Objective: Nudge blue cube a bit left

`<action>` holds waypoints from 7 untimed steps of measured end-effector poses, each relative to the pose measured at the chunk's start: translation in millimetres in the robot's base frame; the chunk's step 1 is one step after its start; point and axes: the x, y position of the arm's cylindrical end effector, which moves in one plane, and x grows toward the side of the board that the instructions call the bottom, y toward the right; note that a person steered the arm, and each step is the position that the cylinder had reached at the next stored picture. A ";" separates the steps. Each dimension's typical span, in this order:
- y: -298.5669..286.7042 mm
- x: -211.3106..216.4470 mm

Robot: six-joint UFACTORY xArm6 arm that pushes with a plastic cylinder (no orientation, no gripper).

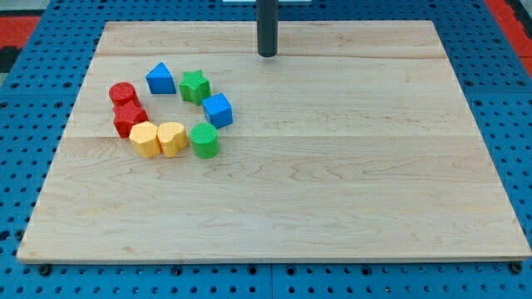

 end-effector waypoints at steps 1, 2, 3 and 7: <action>1.6 0.0; 8.3 29.4; 29.2 74.5; -41.9 141.5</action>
